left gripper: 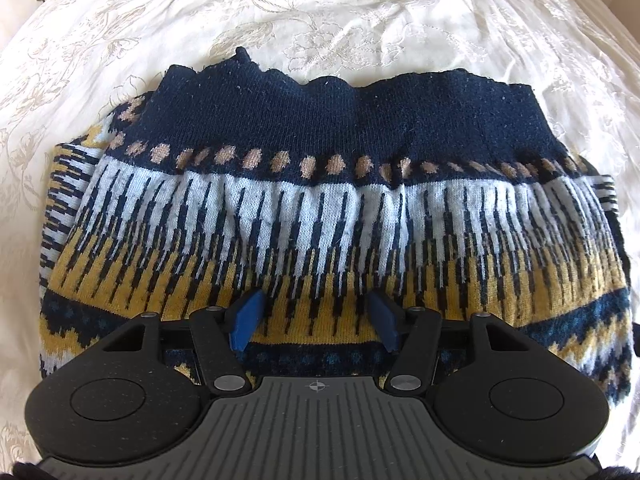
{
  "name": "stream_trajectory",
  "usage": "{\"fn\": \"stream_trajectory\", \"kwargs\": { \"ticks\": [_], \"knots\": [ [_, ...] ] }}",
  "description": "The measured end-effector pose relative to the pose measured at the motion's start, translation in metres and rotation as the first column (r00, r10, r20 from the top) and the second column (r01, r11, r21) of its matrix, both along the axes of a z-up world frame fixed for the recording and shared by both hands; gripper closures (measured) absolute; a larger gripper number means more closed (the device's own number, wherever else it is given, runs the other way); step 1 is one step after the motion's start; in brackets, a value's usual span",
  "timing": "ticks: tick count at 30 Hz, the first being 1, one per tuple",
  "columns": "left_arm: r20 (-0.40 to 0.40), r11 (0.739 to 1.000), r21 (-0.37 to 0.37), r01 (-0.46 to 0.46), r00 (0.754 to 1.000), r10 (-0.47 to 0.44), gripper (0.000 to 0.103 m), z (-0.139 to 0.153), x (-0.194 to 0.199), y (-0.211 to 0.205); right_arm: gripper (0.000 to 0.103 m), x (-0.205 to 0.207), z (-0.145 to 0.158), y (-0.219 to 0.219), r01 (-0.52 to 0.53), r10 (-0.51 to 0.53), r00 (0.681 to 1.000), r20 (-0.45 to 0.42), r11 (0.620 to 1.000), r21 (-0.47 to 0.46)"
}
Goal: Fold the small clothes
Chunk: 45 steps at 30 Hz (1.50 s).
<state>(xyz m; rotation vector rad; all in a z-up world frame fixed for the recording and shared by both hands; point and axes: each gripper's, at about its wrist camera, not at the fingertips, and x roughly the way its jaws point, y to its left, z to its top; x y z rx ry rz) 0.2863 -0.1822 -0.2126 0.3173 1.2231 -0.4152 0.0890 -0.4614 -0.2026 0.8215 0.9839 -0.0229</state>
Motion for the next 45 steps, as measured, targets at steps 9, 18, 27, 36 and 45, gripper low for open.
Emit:
{"fn": "stream_trajectory", "kwargs": {
  "ticks": [9,18,27,36,45],
  "knots": [
    [-0.017,1.000,-0.023,-0.021,1.000,0.020,0.047,0.006,0.002,0.004,0.006,0.050,-0.032,-0.003,-0.050,0.050,0.999,0.001,0.994,0.097],
    [0.022,0.996,-0.065,-0.066,0.997,0.068,0.047,0.022,0.048,-0.010,0.000,0.055,-0.038,-0.003,-0.050,0.046,0.998,0.030,0.989,0.137],
    [0.046,0.998,0.007,-0.063,0.997,0.062,0.038,-0.001,0.063,-0.030,0.000,0.053,-0.045,-0.014,-0.033,0.019,0.998,0.065,0.975,0.222],
    [0.058,0.993,-0.060,-0.103,0.993,0.106,0.040,0.036,0.031,-0.007,0.000,0.057,-0.056,-0.025,0.002,-0.041,0.993,0.111,0.942,0.336],
    [0.038,0.982,-0.041,-0.183,0.982,0.184,0.040,0.080,-0.039,0.058,0.037,0.057,-0.045,-0.017,0.024,-0.046,0.997,0.064,0.954,0.299]
  ]
}}
